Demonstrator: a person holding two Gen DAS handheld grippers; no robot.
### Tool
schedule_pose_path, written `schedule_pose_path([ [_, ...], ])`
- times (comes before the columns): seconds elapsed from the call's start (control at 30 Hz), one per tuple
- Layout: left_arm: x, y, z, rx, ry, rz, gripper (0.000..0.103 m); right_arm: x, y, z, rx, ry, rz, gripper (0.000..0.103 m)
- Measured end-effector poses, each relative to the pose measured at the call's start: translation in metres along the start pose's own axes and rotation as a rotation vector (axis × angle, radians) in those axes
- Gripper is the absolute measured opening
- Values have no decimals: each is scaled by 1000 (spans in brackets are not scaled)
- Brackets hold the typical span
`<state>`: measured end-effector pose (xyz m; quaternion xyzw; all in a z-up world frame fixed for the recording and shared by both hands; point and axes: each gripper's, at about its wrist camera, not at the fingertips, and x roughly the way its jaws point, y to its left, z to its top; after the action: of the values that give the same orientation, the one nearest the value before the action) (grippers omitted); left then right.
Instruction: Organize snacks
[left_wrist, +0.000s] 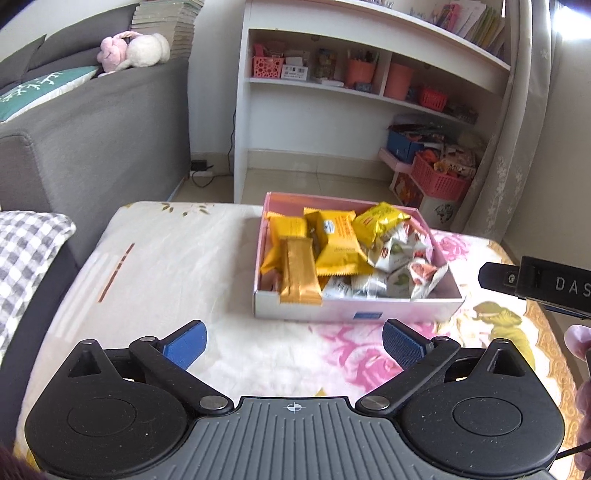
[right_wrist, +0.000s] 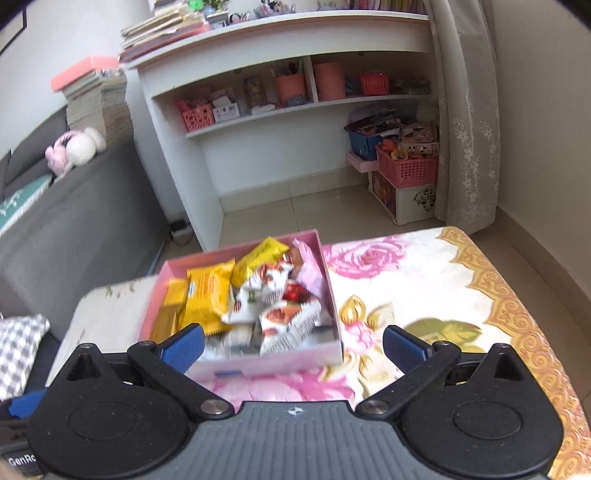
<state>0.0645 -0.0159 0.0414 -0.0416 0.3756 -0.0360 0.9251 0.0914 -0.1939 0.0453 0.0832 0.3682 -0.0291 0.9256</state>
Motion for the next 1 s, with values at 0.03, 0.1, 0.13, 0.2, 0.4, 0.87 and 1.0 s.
schedule_pose_path([
  [0.03, -3, 0, -3, 7, 3, 10, 102, -4, 1, -5, -3, 1, -2, 96],
  [0.1, -8, 2, -9, 22, 9, 30, 103, -9, 3, -17, -26, 4, -5, 96],
  [0.13, -9, 3, -12, 25, 14, 38, 103, -10, 3, -22, -38, 6, -13, 96],
  [0.2, -10, 6, -15, 21, 24, 46, 103, -11, 3, -27, -60, 23, -32, 96],
  [0.4, -7, 15, -15, 20, 38, 80, 103, -9, 2, -30, -90, 38, -27, 96],
  [0.87, -2, 15, -15, 20, 57, 87, 103, -3, 11, -35, -117, 61, -14, 96],
  [1.0, -4, 13, -16, 24, 52, 90, 103, -7, 11, -35, -119, 54, -12, 96],
])
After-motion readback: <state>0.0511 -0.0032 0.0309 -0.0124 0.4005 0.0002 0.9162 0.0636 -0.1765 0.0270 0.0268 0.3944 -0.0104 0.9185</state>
